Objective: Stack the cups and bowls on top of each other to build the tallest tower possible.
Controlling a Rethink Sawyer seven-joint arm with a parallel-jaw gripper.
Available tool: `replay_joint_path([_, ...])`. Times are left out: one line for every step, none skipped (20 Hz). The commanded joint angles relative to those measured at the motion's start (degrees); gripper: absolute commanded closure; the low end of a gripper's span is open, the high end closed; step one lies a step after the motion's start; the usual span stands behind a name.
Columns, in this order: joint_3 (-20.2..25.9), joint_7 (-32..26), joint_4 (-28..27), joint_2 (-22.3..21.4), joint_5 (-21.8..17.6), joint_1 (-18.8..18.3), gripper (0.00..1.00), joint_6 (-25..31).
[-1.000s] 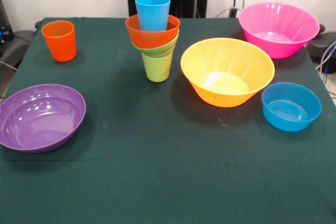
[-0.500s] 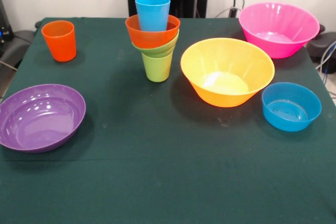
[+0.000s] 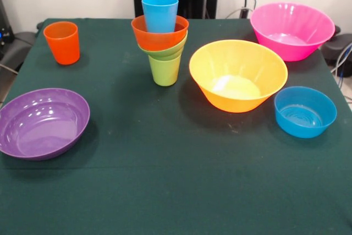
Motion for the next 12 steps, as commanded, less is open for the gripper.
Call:
replay_joint_path([-2.97, 9.21, -1.43, 1.67, 0.94, 3.62, 1.0, 2.98])
replay_joint_path([-3.1, 9.33, -1.63, 1.69, 0.99, 3.83, 1.0, 3.12])
replay_joint_path([-3.3, 9.45, -1.85, 1.83, 0.91, 4.06, 1.0, 3.21])
replay_joint_path([-3.45, 9.59, -1.89, 1.97, 0.92, 4.23, 1.0, 2.91])
replay_joint_path([-3.67, 9.68, -1.98, 2.09, 0.81, 4.43, 1.0, 2.87])
replay_joint_path([-3.81, 9.71, -2.03, 2.17, 0.91, 4.57, 1.0, 2.72])
replay_joint_path([-3.9, 9.68, -1.99, 2.07, 1.02, 4.62, 1.0, 2.78])
replay_joint_path([-4.02, 9.69, -2.08, 2.05, 1.11, 4.72, 1.0, 2.88])
replay_joint_path([-4.16, 9.84, -2.23, 2.04, 1.21, 4.95, 1.0, 2.9])
replay_joint_path([-4.37, 9.93, -2.5, 2.1, 1.18, 5.17, 1.0, 3.18])
replay_joint_path([-4.5, 10.06, -2.71, 2.21, 1.32, 5.39, 1.0, 3.05])
replay_joint_path([-4.74, 10.1, -3.06, 2.46, 1.25, 5.63, 1.0, 3.1])
